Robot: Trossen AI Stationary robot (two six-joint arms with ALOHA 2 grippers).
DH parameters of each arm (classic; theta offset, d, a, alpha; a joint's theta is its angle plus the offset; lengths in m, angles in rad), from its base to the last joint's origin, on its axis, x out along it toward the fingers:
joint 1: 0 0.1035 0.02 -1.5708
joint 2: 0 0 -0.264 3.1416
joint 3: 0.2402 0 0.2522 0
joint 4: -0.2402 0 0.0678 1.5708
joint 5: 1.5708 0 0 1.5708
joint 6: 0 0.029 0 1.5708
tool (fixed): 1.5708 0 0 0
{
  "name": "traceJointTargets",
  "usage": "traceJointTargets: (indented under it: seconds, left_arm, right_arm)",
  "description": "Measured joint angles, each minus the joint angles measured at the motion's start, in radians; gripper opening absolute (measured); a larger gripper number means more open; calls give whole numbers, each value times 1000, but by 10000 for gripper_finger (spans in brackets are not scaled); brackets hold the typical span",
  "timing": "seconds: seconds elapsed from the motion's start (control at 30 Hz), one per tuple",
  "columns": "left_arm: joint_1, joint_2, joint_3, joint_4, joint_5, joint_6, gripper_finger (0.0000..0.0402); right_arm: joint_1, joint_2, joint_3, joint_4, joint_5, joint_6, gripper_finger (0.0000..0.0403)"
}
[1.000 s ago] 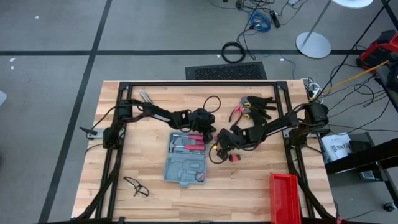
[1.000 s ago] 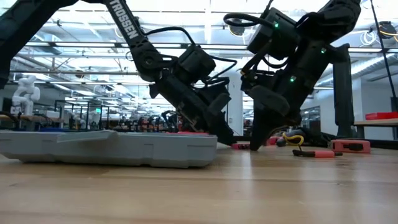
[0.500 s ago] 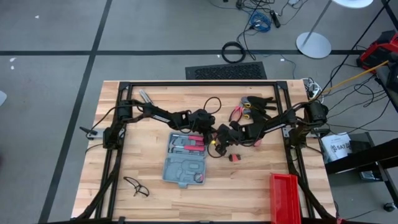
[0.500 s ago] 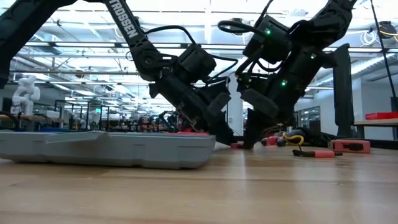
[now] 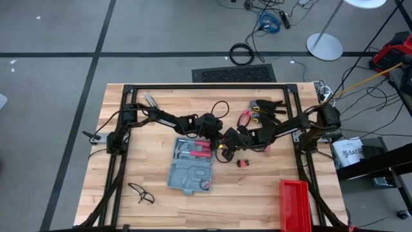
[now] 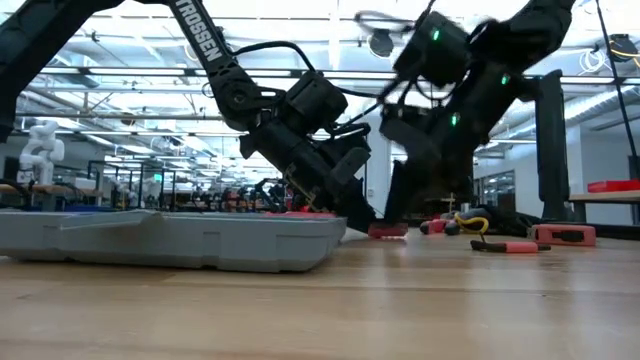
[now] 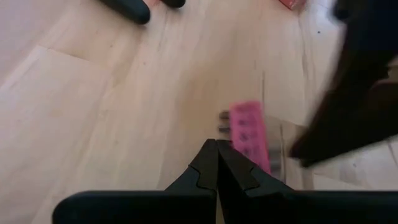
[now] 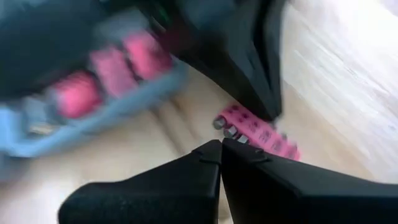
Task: Prefit tool cases
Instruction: Adjust the pink terminal block
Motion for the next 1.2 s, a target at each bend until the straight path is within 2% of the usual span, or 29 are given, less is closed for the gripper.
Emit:
traceJointTargets:
  seconds: [0.2,0.37,0.7,0.93,1.2]
  left_arm:
    - [-2,0,0,-1,4,2,2]
    - [-2,0,0,-1,4,5,2]
    - [-9,0,-1,0,6,0,2]
    - [-10,1,-1,-1,25,-2,2]
    - [-12,1,-1,-1,36,-2,2]
  right_arm:
    - [58,-29,1,-55,-18,85,0]
    - [64,4,1,-52,-18,113,0]
    - [6,109,5,70,-34,93,0]
    - [-51,111,6,66,-60,43,0]
    - [-57,113,5,58,-53,39,0]
